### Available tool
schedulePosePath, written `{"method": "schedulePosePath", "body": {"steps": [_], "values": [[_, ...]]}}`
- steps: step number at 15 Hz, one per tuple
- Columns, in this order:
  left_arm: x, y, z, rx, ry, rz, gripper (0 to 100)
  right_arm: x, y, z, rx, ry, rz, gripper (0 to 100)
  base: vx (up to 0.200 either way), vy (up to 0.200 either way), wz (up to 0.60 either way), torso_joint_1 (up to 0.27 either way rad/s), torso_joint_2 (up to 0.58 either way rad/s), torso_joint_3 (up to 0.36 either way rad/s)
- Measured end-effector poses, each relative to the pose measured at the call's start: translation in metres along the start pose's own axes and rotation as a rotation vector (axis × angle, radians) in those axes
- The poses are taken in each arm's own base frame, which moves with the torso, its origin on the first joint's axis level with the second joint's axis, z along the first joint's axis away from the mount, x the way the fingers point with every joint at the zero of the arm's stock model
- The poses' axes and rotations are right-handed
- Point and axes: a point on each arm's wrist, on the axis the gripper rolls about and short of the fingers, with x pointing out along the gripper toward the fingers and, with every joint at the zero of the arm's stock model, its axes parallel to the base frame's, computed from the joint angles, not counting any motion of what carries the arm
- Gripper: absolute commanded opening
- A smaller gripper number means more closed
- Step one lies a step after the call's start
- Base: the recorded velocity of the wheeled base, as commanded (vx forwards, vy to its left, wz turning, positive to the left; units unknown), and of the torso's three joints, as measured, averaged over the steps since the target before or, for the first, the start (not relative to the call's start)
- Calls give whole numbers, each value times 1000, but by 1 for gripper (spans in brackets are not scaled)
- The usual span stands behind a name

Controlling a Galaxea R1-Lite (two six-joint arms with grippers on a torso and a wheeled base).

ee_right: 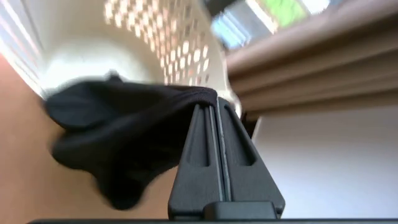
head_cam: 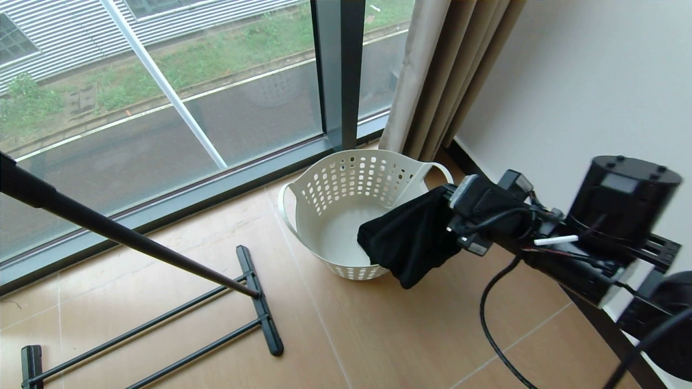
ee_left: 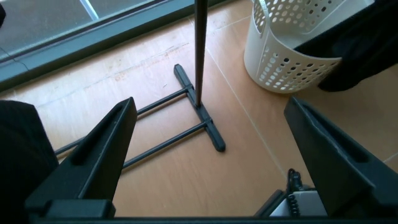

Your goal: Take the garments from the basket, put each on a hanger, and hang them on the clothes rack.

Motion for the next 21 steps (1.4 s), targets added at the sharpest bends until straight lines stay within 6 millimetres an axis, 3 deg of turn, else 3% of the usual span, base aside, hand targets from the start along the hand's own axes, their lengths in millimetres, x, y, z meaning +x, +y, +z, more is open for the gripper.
{"method": "schedulePosePath", "body": {"steps": [3,5,12,21], "values": [[0,0,0,-36,0,0,100,-44,1,17,65,-66,-14,0,0,0,0,0,0,0],[0,0,0,-53,0,0,100,-52,-1,21,107,-89,-24,0,0,0,0,0,0,0],[0,0,0,-53,-1,-12,100,-48,-14,34,258,-140,-51,0,0,0,0,1,2,65],[0,0,0,-54,0,-13,100,-41,-18,26,264,-165,-14,0,0,0,0,41,-128,112]]}}
